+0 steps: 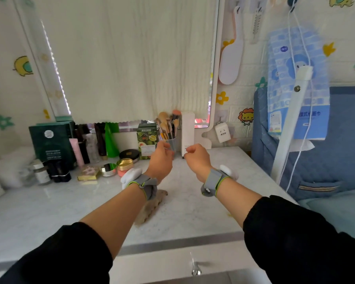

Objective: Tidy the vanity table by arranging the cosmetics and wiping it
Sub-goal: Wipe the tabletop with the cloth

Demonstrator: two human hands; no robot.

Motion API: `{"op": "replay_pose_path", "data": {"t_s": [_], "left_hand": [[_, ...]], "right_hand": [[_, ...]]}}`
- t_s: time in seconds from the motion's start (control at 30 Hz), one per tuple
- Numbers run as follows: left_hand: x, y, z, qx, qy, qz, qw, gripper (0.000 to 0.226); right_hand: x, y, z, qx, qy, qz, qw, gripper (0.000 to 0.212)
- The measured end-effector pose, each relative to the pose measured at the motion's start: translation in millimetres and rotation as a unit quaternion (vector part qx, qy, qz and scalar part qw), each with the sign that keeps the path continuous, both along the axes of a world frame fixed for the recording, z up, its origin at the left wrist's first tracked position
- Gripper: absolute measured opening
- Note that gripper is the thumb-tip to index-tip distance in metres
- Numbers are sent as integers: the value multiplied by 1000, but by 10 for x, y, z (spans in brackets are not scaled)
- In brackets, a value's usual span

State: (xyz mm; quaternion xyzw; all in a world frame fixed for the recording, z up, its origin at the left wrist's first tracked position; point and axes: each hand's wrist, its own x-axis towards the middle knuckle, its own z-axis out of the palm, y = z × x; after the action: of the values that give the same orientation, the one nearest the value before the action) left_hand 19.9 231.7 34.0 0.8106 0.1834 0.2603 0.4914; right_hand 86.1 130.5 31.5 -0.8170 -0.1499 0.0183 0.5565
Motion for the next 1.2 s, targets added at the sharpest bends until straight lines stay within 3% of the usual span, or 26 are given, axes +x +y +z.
{"op": "replay_pose_path", "data": {"t_s": [0.13,0.43,0.57,0.73,0.87,0.97,1.07,1.2], "left_hand": [[-311,-10,5,36,12,6,999,20],[-1053,114,-206,122,65,40,990,16],[-1338,139,-284,165,110,39,979,14],[-1511,146,-400,227,188,5,956,33],[-1532,116,-422,285,193,13,939,20],[-1536,112,-356,229,174,29,957,17],[-1529,115,-260,117,142,45,982,14],[-1513,133,-175,30,118,69,990,13]], "right_hand": [[-248,10,-28,8,17,44,999,19],[-743,58,-257,-78,15,143,987,14],[-927,85,-352,-103,-10,152,983,19],[-1040,45,-393,-131,-39,171,976,26],[-1078,-3,-402,-146,-64,178,971,31],[-1068,-21,-405,-159,-76,178,968,35],[-1072,-35,-366,-167,-76,190,965,39],[-1112,-36,-307,-116,-40,207,971,40]]}}
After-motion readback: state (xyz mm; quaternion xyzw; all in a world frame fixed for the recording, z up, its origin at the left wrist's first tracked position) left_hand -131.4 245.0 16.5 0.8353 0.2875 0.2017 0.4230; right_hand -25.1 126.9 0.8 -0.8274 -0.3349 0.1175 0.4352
